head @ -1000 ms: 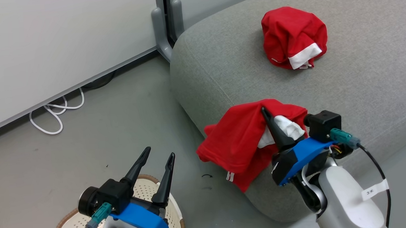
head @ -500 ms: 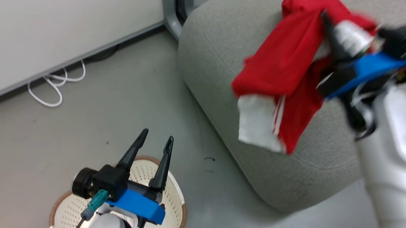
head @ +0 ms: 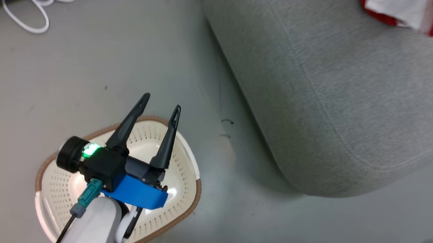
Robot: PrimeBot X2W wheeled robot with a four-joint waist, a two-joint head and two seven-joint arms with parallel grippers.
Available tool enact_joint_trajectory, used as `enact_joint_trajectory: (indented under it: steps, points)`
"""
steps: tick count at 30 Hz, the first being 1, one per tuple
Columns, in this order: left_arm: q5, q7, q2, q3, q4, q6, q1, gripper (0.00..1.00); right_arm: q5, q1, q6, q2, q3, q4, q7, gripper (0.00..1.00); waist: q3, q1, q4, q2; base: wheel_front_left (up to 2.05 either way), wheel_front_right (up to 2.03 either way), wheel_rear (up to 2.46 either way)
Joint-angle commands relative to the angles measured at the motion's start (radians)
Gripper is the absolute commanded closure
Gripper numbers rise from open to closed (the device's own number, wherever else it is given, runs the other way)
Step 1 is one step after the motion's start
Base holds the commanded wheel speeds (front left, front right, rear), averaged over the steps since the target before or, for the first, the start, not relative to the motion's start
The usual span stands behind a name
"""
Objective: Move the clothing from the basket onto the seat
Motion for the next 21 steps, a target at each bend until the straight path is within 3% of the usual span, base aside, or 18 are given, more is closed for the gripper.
enact_joint_trajectory:
  steps: [1, 7, 19, 20, 21]
  points:
    - [0.01, -0.005, 0.01, 0.005, -0.012, -0.002, -0.024, 0.0, -0.017, -0.032, 0.0, -0.004, -0.033, 0.013, -0.009, 1.0, 0.071, -0.0002, 0.037, 0.0, 0.0, 0.0, 0.0]
    - [0.032, -0.005, 0.039, 0.01, -0.056, -0.002, -0.068, 0.0, -0.063, -0.049, 0.0, -0.026, -0.113, 0.1, -0.047, 1.0, 0.177, -0.0002, 0.056, 0.0, 0.0, 0.0, 0.0]
    - [0.05, -0.004, 0.065, 0.007, -0.106, 0.0, -0.116, 0.0, -0.139, 0.006, 0.0, 0.03, -0.187, 0.338, -0.134, 1.0, 0.289, -0.0002, 0.09, 0.0, 0.0, 0.0, 0.0]
    - [0.05, -0.004, 0.065, 0.006, -0.106, 0.0, -0.115, 0.0, -0.149, 0.006, 0.0, 0.033, -0.186, 0.358, -0.141, 0.66, 0.29, -0.0002, 0.092, 0.0, 0.0, 0.0, 0.0]
    - [0.049, -0.004, 0.066, 0.005, -0.105, 0.0, -0.115, 0.0, -0.158, 0.004, 0.0, 0.033, -0.185, 0.375, -0.145, 0.03, 0.29, -0.0002, 0.094, 0.0, 0.0, 0.0, 0.0]
